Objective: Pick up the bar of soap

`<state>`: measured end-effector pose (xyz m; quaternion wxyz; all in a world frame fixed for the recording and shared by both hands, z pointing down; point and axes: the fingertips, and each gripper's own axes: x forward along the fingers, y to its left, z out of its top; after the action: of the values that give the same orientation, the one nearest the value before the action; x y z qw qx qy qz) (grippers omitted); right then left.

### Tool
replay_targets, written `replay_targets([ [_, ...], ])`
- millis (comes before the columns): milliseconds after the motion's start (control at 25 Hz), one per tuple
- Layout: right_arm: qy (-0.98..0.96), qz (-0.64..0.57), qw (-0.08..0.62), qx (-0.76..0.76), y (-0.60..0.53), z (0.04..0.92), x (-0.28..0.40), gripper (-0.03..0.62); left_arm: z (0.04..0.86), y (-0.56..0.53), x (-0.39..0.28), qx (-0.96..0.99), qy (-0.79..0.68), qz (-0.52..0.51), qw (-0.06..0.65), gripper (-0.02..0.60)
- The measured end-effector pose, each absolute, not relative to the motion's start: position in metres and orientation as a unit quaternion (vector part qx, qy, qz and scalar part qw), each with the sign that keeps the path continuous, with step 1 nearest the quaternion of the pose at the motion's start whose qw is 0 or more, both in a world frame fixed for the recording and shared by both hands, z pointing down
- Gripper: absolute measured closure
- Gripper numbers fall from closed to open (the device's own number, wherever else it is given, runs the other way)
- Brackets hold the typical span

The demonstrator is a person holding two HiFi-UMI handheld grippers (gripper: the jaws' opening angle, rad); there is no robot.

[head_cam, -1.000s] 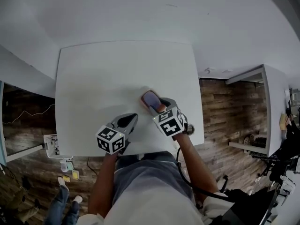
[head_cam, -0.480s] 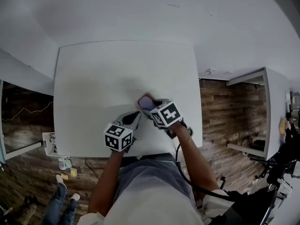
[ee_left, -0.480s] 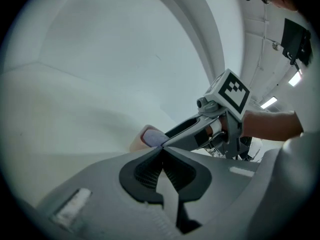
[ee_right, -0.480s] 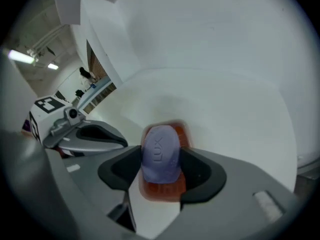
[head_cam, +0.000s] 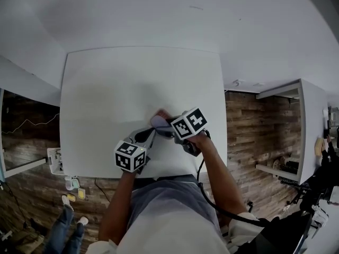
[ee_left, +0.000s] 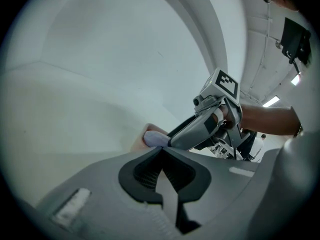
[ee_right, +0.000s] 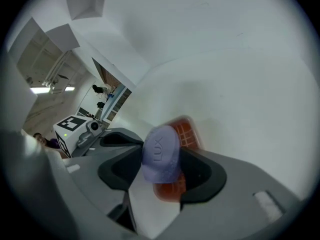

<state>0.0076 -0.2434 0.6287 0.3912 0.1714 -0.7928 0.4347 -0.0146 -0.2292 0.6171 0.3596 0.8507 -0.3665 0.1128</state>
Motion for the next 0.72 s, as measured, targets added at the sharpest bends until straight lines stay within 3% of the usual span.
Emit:
replay_targets([
  [400,-0.784,0.566,0.221,0.129,-0.234,0.602,0.002,0.341,0.576,-0.231,-0.016,0.874,-0.363,0.050,0.319,0.591],
  [560,-0.808,0.544,0.170,0.146,-0.237,0.581,0.002,0.339,0.555,-0.232,-0.018,0.877,-0.374,0.027,0.301,0.591],
  [720,-0.853,0.446,0.126,0.239,-0.249,0.545,0.004,0.342,0.526,-0.242,-0.023,0.870,-0.420,0.022,0.257,0.592],
])
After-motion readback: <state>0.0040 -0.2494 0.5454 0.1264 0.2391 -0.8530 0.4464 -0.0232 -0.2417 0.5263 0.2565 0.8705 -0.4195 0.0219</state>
